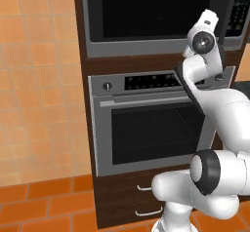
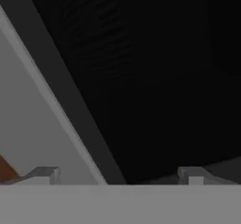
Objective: Pick the onion from the sink and place it in the bowl. Then pick the bowl and place it in the microwave. Then close the microwave door and press the start button.
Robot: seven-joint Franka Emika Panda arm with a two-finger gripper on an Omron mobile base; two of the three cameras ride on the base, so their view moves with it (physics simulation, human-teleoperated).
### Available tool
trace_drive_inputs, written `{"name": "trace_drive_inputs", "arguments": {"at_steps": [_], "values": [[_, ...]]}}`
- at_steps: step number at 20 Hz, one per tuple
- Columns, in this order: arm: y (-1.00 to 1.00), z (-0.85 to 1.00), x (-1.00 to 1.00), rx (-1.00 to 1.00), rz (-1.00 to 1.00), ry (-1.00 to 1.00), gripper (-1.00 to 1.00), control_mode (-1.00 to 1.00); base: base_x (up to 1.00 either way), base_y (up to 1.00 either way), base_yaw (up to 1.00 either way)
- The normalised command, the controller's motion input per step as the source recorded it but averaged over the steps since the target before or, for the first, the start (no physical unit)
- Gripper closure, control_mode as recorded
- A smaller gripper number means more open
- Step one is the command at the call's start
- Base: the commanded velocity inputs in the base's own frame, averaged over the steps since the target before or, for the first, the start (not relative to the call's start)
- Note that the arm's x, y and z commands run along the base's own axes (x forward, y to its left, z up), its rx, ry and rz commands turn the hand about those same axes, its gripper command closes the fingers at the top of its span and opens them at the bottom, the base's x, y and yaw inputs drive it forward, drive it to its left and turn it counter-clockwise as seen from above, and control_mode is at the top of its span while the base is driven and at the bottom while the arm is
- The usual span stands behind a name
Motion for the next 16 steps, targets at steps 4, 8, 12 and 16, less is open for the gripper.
{"name": "trace_drive_inputs", "arguments": {"at_steps": [4, 8, 12, 16], "values": [[-0.29, 0.43, -1.00, 0.26, 0.00, -0.01, -1.00, -1.00, 0.00, 0.00, 0.00], [-0.49, 0.46, -1.00, 0.33, 0.00, 0.00, -1.00, -1.00, 0.00, 0.00, 0.00], [-0.66, 0.15, -0.97, 0.49, 0.00, 0.00, -1.00, -1.00, 0.00, 0.00, 0.00], [-0.55, -0.15, -0.48, 0.66, -0.08, -0.04, -1.00, -1.00, 0.00, 0.00, 0.00]]}}
